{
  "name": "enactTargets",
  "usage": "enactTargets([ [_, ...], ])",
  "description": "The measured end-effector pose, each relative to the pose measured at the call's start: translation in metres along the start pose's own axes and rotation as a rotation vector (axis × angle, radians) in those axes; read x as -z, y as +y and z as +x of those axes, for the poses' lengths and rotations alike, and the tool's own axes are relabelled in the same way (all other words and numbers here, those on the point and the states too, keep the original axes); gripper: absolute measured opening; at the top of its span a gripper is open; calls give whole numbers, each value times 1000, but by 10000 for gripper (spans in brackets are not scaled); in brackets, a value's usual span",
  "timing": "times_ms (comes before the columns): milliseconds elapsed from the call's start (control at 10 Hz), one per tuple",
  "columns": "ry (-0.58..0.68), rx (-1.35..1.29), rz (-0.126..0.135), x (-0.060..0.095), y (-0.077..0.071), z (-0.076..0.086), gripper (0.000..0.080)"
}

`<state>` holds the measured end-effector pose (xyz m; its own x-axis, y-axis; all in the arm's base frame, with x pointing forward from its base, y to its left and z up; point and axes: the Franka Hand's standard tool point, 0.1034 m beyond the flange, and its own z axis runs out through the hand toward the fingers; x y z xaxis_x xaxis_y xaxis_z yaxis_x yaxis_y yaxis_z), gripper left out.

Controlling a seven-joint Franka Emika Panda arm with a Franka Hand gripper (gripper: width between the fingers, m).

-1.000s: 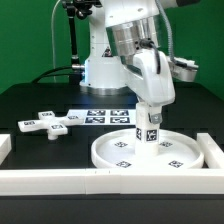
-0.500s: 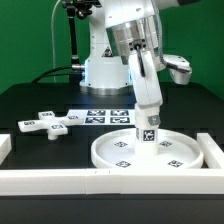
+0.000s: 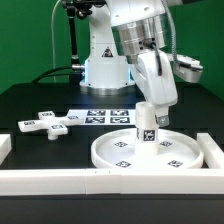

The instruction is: Assemble round table

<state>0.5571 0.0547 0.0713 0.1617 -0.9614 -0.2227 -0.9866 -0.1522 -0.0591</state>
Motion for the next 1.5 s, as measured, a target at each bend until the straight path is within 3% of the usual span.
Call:
enactTargets([
  [200, -1, 199, -10, 0, 2, 2, 649],
  [400, 10, 479, -61, 1, 9, 14, 649],
  [600, 19, 705, -73, 3, 10, 21, 649],
  [700, 31, 821, -87, 4, 9, 19, 649],
  [1200, 19, 1213, -101, 2, 10, 19, 649],
  [1500, 48, 1630, -150, -1, 8, 9, 649],
])
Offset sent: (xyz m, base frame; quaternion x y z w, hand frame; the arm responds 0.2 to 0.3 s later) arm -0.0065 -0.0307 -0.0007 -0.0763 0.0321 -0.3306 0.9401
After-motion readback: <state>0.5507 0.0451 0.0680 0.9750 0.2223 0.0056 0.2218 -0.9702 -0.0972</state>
